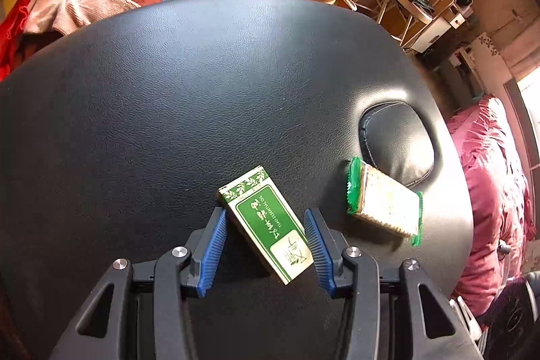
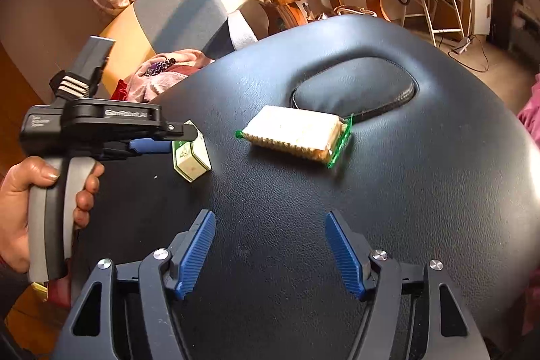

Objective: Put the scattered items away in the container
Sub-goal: 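Grasp the green tea box with the left gripper while the right gripper grasps the WEIDAN crackers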

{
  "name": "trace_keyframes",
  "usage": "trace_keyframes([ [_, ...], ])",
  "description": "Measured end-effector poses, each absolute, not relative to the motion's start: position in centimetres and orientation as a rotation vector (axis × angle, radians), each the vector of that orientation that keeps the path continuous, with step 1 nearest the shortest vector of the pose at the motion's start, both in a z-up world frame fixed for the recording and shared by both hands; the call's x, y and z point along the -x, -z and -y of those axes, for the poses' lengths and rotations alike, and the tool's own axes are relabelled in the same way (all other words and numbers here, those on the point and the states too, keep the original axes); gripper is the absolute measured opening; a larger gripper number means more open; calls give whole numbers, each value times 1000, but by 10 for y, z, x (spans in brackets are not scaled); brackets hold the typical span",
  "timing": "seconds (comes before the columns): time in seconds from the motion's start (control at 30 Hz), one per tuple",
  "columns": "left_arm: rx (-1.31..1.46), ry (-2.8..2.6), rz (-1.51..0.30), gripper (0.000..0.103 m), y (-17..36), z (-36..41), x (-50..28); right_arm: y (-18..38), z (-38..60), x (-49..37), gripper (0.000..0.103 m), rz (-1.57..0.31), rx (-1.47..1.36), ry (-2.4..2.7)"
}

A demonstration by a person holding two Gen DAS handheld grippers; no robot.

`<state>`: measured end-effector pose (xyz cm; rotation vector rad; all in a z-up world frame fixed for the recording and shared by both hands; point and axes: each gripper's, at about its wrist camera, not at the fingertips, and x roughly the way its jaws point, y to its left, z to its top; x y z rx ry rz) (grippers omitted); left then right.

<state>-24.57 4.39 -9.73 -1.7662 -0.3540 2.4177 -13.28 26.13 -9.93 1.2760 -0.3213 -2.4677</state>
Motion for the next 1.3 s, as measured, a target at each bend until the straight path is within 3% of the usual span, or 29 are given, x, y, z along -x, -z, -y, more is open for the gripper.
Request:
trace_keyframes([
  [0.27,1775,-2459,308,45,103,-48,248,102,-265,137,69,307,-1273,2476],
  [0.5,1724,-2462,179,34,100,-35,231,86,-256,188,69,55,-1209,2491],
  [0.77,1735,-2460,113,34,107,-4,198,104,-225,250,69,-57,-1330,2391],
  [0.8,1729,-2460,107,34,108,-2,193,105,-222,249,60,-66,-1332,2378],
  [0.9,1718,-2455,91,34,109,3,181,107,-213,239,50,-87,-1330,2336],
  [1.3,1690,-2447,202,34,106,48,105,108,-196,148,50,-78,-1314,2236],
])
